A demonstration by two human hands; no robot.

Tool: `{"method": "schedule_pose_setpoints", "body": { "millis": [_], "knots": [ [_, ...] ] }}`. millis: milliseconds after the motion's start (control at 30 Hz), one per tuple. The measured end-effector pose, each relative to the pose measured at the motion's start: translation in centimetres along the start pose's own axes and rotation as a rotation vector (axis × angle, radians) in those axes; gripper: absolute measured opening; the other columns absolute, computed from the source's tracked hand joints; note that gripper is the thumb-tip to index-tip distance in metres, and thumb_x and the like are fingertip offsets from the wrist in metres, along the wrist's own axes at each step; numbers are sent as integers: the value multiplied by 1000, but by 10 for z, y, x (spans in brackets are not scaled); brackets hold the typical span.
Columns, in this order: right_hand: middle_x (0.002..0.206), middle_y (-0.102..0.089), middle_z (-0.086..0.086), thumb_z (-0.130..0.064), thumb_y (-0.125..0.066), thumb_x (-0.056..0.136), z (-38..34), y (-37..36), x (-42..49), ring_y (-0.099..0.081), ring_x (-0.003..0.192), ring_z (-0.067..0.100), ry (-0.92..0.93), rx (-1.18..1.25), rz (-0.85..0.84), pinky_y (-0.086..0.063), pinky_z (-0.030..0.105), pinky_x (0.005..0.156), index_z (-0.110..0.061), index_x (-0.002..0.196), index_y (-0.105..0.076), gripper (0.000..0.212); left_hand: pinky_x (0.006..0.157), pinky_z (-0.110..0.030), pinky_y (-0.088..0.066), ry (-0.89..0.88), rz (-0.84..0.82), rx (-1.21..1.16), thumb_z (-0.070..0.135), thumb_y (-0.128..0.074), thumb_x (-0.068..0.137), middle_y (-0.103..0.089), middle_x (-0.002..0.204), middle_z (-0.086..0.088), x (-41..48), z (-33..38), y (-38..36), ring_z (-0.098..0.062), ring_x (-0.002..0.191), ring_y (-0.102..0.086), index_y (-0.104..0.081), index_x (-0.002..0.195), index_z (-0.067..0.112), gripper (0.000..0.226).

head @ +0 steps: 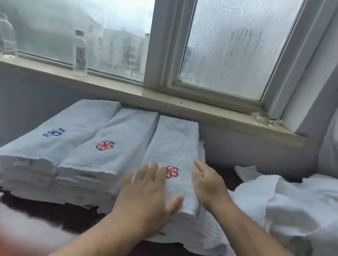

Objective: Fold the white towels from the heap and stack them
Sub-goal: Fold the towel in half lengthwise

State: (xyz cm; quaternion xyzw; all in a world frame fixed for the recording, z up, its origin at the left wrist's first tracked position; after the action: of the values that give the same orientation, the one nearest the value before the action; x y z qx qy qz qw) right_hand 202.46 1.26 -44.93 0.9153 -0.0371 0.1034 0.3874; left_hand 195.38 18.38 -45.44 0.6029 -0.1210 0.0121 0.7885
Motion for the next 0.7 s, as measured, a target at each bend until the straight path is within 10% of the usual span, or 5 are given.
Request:
{"method": "schedule_pose_setpoints", "body": {
  "millis": [133,700],
  "knots": [
    [116,-65,-13,-21,-44,100,14,35,-48,-64,106,14,21,-53,8,-43,10,72,-22,120,-70,32,123,-44,-10,-42,43,14,67,-30,97,-15,166,0,-22,17,8,-22,152,-12,-22,155,28,70],
    [93,-67,-13,-11,-49,95,141,180,-212,-64,84,3,-295,12,348,-45,19,63,-34,89,-65,29,108,-26,-37,-252,-75,-460,45,-58,94,-46,144,7,-97,151,-35,-9,132,-43,-44,145,31,55]
  ]
}}
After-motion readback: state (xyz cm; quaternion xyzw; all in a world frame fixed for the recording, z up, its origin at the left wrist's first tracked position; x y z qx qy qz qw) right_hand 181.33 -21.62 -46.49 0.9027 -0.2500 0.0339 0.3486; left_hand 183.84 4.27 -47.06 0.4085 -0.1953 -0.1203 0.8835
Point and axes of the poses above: each hand's wrist, its own x-axis towards the middle knuckle, its own y-axis out of the back of the hand, z = x × y, the point moved 4 cm from there along x, towards the middle knuckle
